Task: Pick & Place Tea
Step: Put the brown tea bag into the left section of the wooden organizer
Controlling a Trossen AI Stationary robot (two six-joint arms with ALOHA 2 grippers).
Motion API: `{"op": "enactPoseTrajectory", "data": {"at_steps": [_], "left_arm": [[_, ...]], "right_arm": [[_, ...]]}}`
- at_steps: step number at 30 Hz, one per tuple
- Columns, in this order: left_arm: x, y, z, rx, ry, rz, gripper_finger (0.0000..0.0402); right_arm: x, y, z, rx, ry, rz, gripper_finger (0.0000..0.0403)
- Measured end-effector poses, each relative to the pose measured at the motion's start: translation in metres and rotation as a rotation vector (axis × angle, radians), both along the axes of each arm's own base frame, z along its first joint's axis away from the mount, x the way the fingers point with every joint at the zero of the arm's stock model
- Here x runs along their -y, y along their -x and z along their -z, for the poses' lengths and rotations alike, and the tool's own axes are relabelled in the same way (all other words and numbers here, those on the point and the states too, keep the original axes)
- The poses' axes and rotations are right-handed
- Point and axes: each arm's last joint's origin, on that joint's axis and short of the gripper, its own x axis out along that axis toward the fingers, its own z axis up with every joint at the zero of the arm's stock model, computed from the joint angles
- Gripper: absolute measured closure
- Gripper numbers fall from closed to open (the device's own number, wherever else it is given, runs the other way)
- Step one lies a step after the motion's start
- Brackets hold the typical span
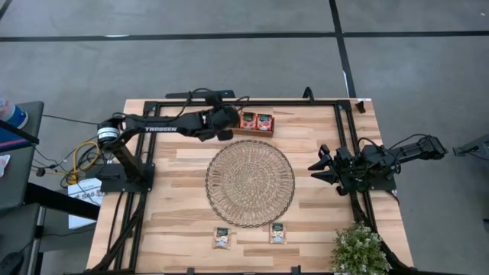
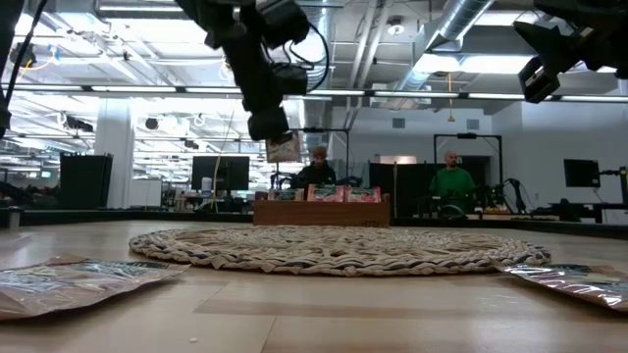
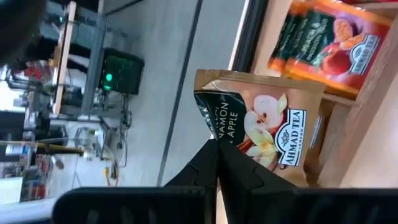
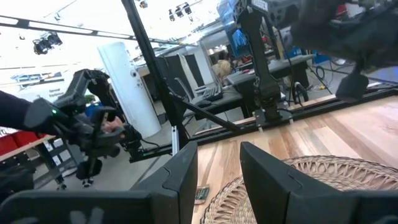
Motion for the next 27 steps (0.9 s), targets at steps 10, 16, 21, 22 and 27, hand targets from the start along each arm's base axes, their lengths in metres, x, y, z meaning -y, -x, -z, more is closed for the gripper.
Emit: {"op": "enactPoseTrajectory", "data": {"at_steps": [10, 16, 21, 22, 27], "left_arm": [[-0.001, -0.003, 0.038, -0.032, -0.078, 0.096, 0.0401], [-0.004, -0.009, 0.072, -0.135, -0.118, 0.110, 0.0401], [-0.008, -0.017, 0.081, -0.150, -0.195, 0.072, 0.0401], [-0.008, -0.017, 0.081, -0.154, -0.204, 0.068, 0.0401], [-0.010, -0.017, 0.079, -0.151, -0.223, 0.058, 0.0401]], "right_arm": [[0.001, 0.000, 0.000, -0.001, -0.003, 0.025, 0.0289], [0.001, 0.000, 0.000, -0.004, -0.019, 0.028, 0.0289], [0.001, 0.000, 0.000, -0.007, -0.029, 0.026, 0.0289], [0.001, 0.000, 0.000, -0.007, -0.030, 0.024, 0.0289], [0.001, 0.000, 0.000, -0.008, -0.036, 0.023, 0.0289]]}}
